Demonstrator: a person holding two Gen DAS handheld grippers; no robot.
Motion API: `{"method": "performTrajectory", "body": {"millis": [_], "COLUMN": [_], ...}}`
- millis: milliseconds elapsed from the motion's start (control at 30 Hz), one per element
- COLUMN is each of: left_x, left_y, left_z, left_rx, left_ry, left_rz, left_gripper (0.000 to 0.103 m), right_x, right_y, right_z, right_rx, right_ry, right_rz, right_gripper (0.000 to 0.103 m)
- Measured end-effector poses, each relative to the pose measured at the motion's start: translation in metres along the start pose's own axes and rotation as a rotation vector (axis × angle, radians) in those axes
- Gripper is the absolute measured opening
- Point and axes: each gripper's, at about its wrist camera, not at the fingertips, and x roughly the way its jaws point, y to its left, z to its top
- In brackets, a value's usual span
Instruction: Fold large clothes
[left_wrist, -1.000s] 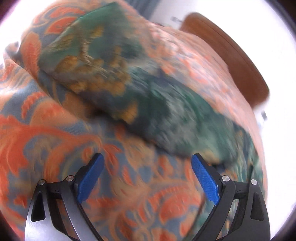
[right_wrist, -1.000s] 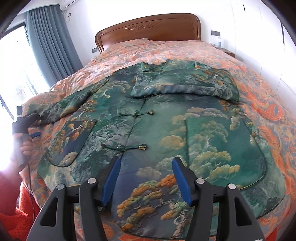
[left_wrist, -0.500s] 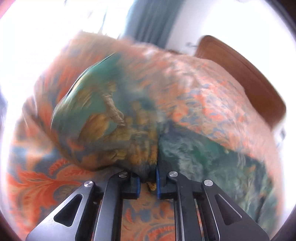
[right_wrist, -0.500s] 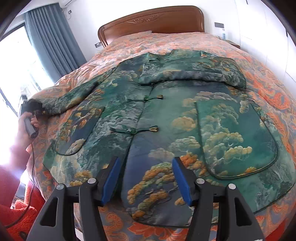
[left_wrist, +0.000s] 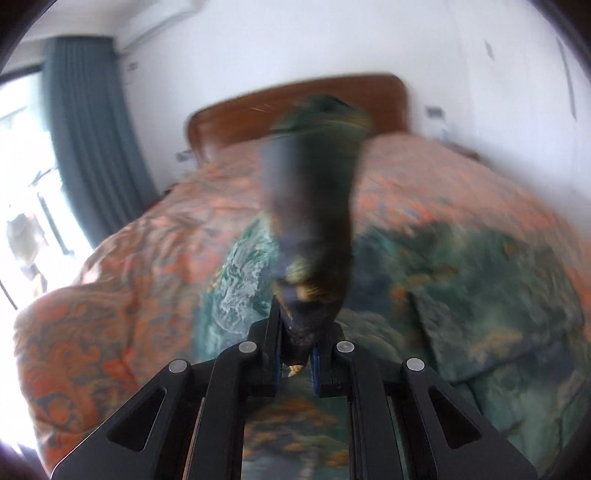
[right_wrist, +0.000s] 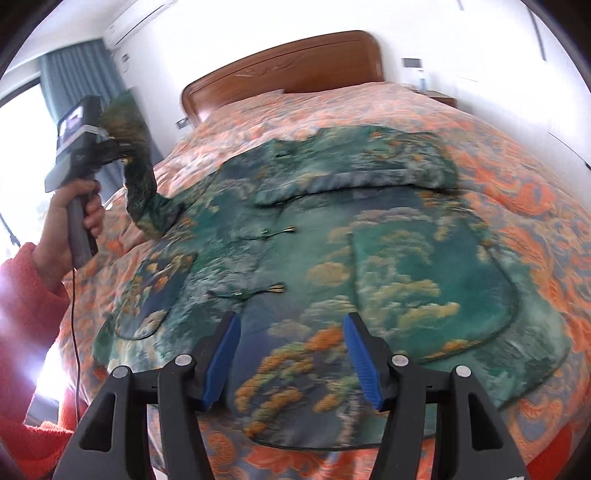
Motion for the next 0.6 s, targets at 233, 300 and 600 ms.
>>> {"method": "performTrajectory", "body": {"millis": [233,300,600], "left_x": [0.044,0.037,-0.02], "left_y": [-0.087,-0.088,-0.017], "left_z": [-0.058,-0.069,-0.115], "left_rx": [0.248,0.27,0.152], "left_ry": [0.187,0.192,0.236], "left_rz": [-0.075,-0.092,-0.198], "left_gripper": [0.049,0.068,0.085], "right_x": [-0.012,-0.009,0.052], "right_y": [-0.033,-0.038,-0.046], "right_z": [0.003,0.008,0.095], "right_rx": [0.073,0.084,0.147], "right_ry": [-0.036,-0.03,0.054], "right_rz": [-0.078,-0.083,0.099], "right_gripper": [0.06,0.06,0.062]}}
